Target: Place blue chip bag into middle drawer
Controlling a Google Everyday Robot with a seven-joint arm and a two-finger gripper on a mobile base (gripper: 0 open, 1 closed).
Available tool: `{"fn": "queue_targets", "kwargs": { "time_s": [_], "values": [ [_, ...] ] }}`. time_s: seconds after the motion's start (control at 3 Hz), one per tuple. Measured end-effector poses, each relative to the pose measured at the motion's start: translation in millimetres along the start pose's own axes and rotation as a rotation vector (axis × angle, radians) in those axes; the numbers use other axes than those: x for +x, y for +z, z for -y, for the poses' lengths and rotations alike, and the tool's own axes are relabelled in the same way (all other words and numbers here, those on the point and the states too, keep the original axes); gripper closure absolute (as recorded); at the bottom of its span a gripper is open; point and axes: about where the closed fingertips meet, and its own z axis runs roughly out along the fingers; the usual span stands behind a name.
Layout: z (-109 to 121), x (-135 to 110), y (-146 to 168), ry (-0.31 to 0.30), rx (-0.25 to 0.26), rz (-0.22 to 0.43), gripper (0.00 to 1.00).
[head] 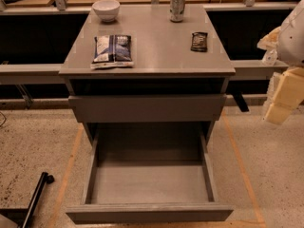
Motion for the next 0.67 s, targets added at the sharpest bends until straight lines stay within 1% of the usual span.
{"fn": "queue_targets", "kwargs": {
  "time_s": [0.33, 0.67],
  "values": [
    [0.4, -0.6, -0.3, -0.001, 0.003, 0.002, 0.00],
    [17.4, -20.2, 9.1, -0.020, 0.008, 0.072, 0.00]
  ]
}}
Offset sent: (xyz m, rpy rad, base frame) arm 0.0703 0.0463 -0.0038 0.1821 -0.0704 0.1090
